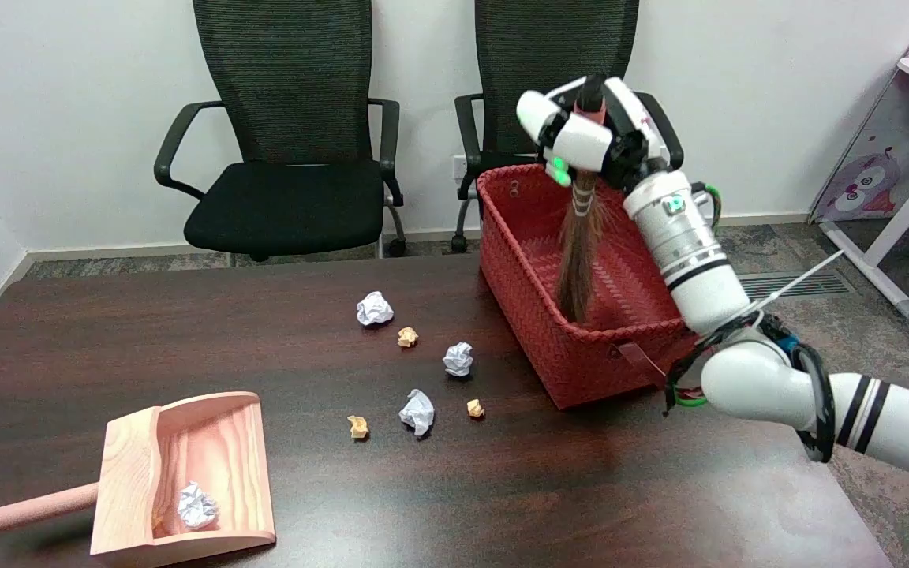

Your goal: Sweep the paper ball into the dustpan.

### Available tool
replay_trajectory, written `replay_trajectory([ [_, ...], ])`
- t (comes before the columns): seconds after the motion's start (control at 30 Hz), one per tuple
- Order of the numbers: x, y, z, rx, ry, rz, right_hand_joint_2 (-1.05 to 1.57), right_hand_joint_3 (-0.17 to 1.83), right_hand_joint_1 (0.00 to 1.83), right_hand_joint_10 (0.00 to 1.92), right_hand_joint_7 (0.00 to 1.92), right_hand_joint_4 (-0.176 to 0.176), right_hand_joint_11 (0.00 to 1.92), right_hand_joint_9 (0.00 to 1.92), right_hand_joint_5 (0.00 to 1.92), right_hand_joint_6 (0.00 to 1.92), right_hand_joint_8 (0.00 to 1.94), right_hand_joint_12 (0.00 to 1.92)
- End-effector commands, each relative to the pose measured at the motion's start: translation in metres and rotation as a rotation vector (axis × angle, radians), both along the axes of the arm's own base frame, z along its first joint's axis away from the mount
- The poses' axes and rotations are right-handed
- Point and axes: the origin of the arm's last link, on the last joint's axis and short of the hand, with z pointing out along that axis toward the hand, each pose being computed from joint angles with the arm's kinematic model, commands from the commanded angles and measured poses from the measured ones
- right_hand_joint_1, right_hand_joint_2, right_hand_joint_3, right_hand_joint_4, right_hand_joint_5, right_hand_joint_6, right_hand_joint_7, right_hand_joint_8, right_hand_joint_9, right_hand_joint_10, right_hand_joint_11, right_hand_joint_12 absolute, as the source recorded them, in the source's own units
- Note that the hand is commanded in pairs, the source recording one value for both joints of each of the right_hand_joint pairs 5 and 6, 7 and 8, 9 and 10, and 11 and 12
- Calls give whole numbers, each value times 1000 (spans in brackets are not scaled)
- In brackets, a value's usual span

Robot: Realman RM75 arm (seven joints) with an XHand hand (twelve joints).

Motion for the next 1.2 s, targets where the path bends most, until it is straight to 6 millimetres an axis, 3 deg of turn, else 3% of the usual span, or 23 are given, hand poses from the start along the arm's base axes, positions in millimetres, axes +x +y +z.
replay_trajectory([
  [0.03, 77, -5, -5, 46, -194, 147, 1571, 1311, 1010, 1920, 1920, 41, 1920, 1920, 1920, 1920, 1920, 1920],
  [0.43, 121, -24, -31, 116, -210, 124, 1571, 1462, 1003, 1920, 1920, 47, 1920, 1920, 1920, 1920, 1920, 1920],
  [0.93, 132, -37, -102, 326, -145, 82, 1571, 1496, 998, 1920, 1920, 56, 1920, 1920, 1920, 1920, 1920, 1920],
  [1.2, 115, -32, -130, 434, -80, -6, 1571, 1489, 996, 1920, 1920, 58, 1920, 1920, 1920, 1920, 1920, 1920],
])
